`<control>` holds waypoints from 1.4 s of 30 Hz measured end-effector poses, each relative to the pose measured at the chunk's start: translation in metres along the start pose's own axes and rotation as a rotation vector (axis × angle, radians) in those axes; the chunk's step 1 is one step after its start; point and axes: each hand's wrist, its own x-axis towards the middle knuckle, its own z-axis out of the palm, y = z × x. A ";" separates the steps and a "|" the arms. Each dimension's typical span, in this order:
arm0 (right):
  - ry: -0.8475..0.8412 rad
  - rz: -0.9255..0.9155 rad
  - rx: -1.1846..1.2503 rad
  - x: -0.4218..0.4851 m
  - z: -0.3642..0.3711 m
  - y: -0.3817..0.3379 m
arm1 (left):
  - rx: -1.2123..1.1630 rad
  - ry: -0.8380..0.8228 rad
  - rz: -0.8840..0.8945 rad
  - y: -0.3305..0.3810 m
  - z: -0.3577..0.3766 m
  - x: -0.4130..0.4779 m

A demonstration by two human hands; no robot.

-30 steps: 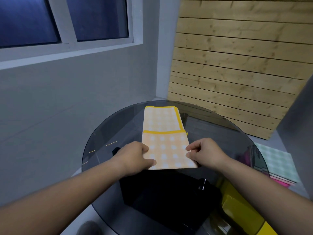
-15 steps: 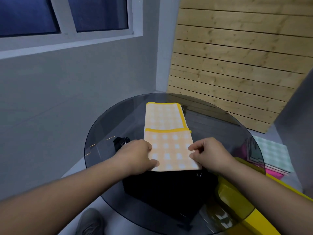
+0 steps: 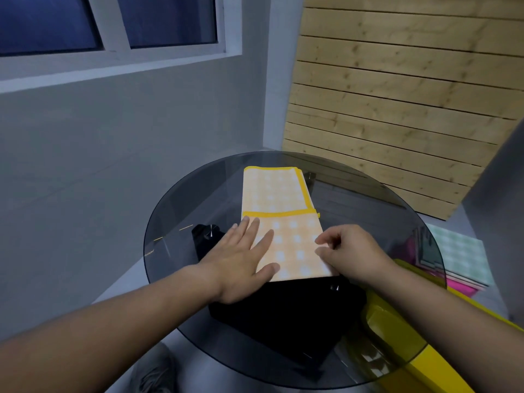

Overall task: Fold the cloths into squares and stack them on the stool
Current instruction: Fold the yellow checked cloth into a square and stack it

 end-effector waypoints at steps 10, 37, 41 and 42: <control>-0.338 -0.402 -0.507 -0.027 0.032 -0.020 | 0.081 -0.034 -0.018 0.002 -0.002 0.000; -0.275 -0.421 0.017 -0.018 -0.001 0.009 | -0.165 -0.086 0.003 -0.005 -0.023 -0.007; -0.258 -0.502 -0.123 -0.019 -0.002 0.006 | -0.172 -0.094 0.004 -0.007 -0.023 -0.007; -0.250 -0.537 -0.174 -0.020 -0.003 0.005 | -0.176 -0.096 0.004 -0.007 -0.023 -0.007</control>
